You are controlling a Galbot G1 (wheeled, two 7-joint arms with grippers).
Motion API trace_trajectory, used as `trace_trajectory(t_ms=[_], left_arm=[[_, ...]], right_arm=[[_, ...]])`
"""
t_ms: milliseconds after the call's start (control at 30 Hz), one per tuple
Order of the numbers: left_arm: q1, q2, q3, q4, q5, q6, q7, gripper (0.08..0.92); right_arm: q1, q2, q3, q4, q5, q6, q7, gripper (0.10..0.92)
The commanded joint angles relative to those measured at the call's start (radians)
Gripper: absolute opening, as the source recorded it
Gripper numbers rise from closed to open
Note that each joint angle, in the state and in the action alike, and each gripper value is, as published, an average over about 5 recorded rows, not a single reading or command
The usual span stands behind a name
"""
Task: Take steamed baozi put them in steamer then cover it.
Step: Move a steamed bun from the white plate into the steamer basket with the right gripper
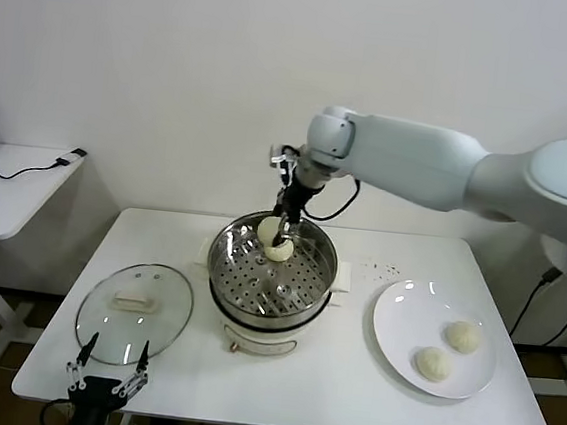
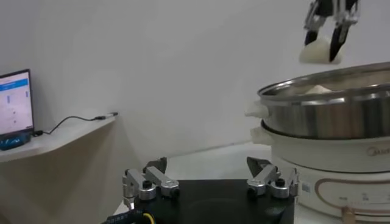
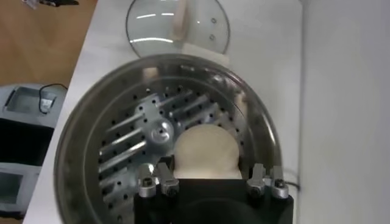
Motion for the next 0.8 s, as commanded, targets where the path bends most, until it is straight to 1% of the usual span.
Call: trace_trajectory(t_ms=[33, 400, 467, 567, 633, 800], left_arm=[[0.002, -0.004, 0.001, 0.007, -0.003, -0.002, 0.0, 0.823], [-0.006, -0.002, -0.002, 0.018, -0.003, -0.001, 0.001, 0.823], [-0.007, -0.002, -0.001, 0.02, -0.003, -0.002, 0.001, 0.823], [-0.007, -0.002, -0.001, 0.02, -0.003, -0.001, 0.001, 0.823], [-0.006, -0.002, -0.003, 0.019, -0.005, -0.002, 0.0, 0.823], [-0.005, 0.001, -0.003, 0.019, -0.007, -0.004, 0.0, 0.823]], right_arm=[[-0.114, 0.117, -0.02, -0.064, -0.003, -0.009, 0.016, 0.68], [-0.16, 0.122, -0.007, -0.098, -0.028, 0.002, 0.017, 0.692], [-0.16, 0.121, -0.004, -0.099, -0.026, 0.002, 0.018, 0.716], [-0.151, 0.11, 0.001, -0.093, -0.023, 0.0, 0.017, 0.78], [-0.13, 0.089, 0.003, -0.077, -0.023, 0.0, 0.014, 0.81], [-0.024, -0.01, -0.007, 0.018, -0.023, 0.013, -0.006, 0.822]])
